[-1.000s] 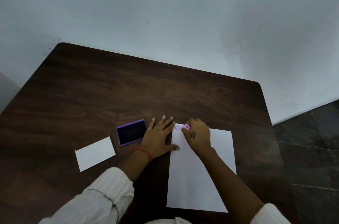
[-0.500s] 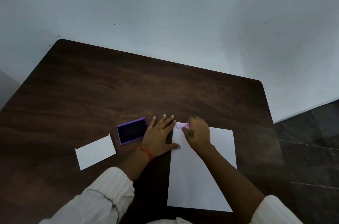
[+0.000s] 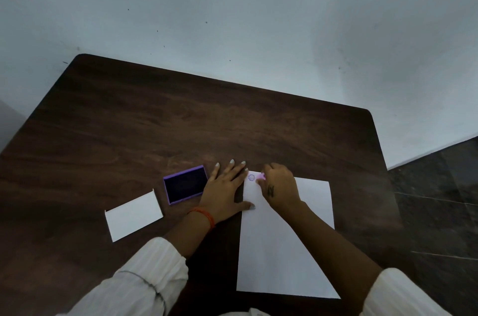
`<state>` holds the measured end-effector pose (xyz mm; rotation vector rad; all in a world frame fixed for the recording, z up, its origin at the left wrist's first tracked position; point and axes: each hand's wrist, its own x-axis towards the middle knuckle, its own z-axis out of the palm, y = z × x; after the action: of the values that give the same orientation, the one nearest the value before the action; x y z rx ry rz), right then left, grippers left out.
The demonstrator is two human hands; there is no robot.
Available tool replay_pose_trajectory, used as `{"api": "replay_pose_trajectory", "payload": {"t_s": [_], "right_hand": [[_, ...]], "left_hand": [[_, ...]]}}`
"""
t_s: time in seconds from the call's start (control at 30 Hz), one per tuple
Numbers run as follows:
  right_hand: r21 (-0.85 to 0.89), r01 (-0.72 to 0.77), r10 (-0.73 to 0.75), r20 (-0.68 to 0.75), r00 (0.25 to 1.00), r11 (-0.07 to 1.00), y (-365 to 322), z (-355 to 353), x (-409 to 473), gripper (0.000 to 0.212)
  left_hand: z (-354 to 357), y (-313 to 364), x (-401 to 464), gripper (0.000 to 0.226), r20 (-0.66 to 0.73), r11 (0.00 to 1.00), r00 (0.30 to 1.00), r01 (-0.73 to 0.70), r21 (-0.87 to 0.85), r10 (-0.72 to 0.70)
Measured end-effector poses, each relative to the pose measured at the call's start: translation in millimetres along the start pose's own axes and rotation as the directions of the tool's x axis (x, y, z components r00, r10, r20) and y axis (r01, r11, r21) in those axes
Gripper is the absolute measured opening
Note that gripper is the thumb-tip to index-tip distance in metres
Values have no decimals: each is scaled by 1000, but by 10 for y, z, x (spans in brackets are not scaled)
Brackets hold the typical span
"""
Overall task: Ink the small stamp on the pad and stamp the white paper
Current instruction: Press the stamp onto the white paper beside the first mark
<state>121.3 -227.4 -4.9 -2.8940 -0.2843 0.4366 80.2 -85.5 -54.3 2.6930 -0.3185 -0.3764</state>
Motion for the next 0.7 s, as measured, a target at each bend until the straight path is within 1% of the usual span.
{"api": "replay_pose_trajectory", "payload": {"t_s": [0.13, 0.3, 0.4, 0.57, 0.7], "right_hand": [[-35, 1, 0, 36, 999, 999, -11, 25, 24, 36], [-87, 51, -49, 28, 998, 995, -21, 82, 5, 38], [-115, 71, -72, 2, 997, 991, -31, 101, -13, 40], [-113, 88, -92, -25, 995, 990, -27, 122, -38, 41], [-104, 90, -95, -43, 995, 991, -15, 105, -44, 38]], "left_hand": [[-8, 16, -5, 88, 5, 1000, 1000, 7, -12, -7], [-33, 38, -14, 87, 18, 999, 1000, 11, -30, -10], [-35, 45, -10, 87, 14, 999, 1000, 12, -35, -11], [-8, 29, 1, 86, 8, 999, 1000, 12, -45, -11], [-11, 26, -11, 87, -2, 998, 1000, 9, -55, -9]]}}
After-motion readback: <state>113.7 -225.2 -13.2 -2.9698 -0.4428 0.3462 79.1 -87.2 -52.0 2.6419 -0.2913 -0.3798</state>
